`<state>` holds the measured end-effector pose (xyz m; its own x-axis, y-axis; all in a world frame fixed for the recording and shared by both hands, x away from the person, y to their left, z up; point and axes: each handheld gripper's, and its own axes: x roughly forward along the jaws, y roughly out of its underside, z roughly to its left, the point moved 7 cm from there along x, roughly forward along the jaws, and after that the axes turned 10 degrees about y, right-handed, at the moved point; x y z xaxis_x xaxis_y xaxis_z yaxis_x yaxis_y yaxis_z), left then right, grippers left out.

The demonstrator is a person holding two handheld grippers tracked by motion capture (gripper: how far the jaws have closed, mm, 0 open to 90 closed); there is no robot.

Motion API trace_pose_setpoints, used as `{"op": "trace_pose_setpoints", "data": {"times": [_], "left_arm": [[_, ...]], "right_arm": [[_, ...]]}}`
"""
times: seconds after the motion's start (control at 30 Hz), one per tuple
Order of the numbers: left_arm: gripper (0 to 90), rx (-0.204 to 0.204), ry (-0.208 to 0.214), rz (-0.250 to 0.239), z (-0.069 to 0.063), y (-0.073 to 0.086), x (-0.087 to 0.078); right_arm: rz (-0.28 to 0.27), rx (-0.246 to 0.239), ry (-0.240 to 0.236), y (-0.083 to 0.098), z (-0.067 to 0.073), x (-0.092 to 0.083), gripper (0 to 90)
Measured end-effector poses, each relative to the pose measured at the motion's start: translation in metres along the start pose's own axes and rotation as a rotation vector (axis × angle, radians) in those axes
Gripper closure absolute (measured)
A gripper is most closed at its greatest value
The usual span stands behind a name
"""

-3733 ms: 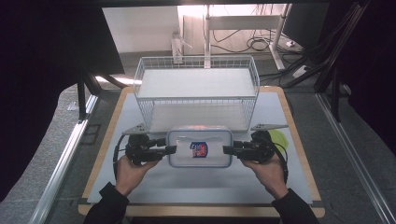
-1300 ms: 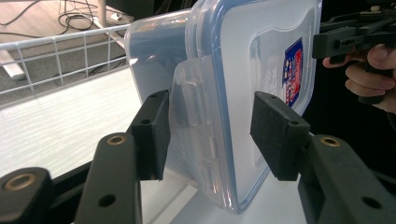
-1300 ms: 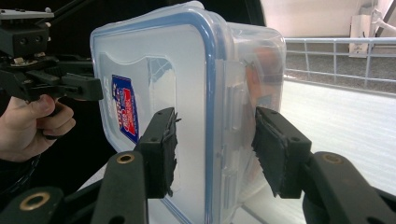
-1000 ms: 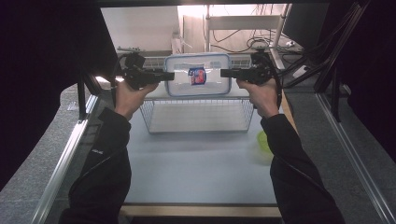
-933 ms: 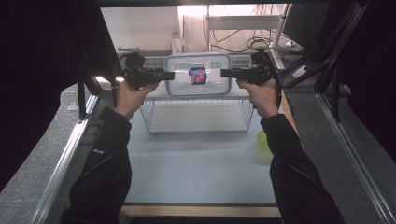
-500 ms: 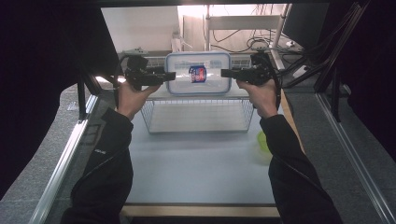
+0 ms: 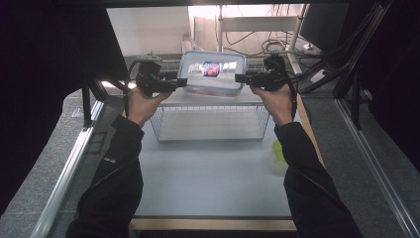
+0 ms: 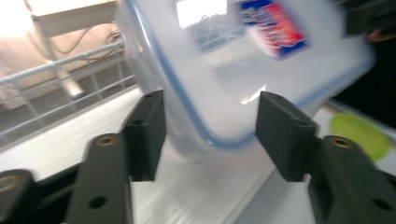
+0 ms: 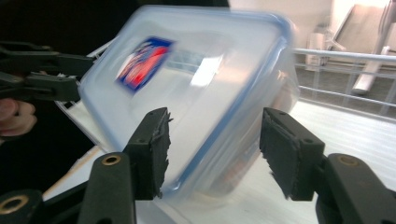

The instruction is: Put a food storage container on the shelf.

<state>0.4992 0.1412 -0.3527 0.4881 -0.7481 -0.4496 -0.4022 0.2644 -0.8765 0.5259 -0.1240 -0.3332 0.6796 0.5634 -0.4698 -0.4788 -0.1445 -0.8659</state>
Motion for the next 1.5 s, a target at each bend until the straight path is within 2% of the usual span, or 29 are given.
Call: {"op": "trace_pose_setpoints", "data": {"times": [0.03,0.07,0.17,0.27,0.4,0.5,0.6,0.67,0.73,0.93,1.03,1.2,1.3,1.4,1.5], "left_arm": [[50.0,0.014,-0.011,0.021,-0.001,0.002,0.002],[47.4,0.02,0.002,0.023,-0.002,0.002,0.004],[47.0,0.031,-0.008,0.02,-0.004,0.002,0.005],[47.6,0.022,-0.003,0.006,-0.004,0.001,0.003],[50.6,0.019,0.007,-0.001,-0.004,0.005,0.0],[54.0,0.018,0.017,-0.005,-0.003,0.009,0.001],[58.3,0.015,0.029,-0.002,-0.003,0.012,0.003],[60.5,0.009,0.026,-0.006,-0.002,0.011,0.003],[67.8,-0.003,0.017,-0.011,-0.001,0.011,0.002],[72.0,-0.031,0.026,-0.028,0.003,0.013,-0.001],[72.0,-0.047,0.019,-0.039,0.004,0.013,-0.003],[70.9,-0.044,0.017,-0.048,0.003,0.015,-0.006],[63.5,-0.043,0.01,-0.073,0.0,0.017,-0.01],[54.8,-0.035,0.012,-0.104,-0.006,0.021,-0.014],[46.8,-0.02,0.015,-0.111,-0.013,0.03,-0.016]], "right_arm": [[0.002,-0.002,-0.003,0.0,-0.001,0.0,45.4],[-0.019,0.01,0.007,-0.001,-0.002,-0.001,45.6],[-0.016,-0.023,0.033,-0.001,-0.003,-0.002,48.6],[-0.031,-0.061,0.053,-0.001,-0.001,-0.007,53.5],[-0.037,-0.086,0.053,0.004,0.005,-0.018,61.4],[-0.024,-0.107,0.059,0.014,0.009,-0.022,69.9],[-0.002,-0.134,0.091,0.024,0.008,-0.02,78.4],[0.014,-0.127,0.082,0.028,0.007,-0.017,80.4],[0.003,-0.119,0.091,0.027,0.006,-0.014,82.1],[0.003,-0.109,0.102,0.023,0.005,-0.007,83.0],[0.002,-0.084,0.099,0.02,0.005,-0.002,83.1],[0.003,-0.071,0.082,0.021,0.005,-0.001,82.6],[-0.004,-0.071,0.069,0.024,0.006,-0.004,78.4],[-0.014,-0.082,0.057,0.028,0.008,-0.008,70.8],[-0.013,-0.099,0.041,0.035,0.011,-0.013,60.9]]}}
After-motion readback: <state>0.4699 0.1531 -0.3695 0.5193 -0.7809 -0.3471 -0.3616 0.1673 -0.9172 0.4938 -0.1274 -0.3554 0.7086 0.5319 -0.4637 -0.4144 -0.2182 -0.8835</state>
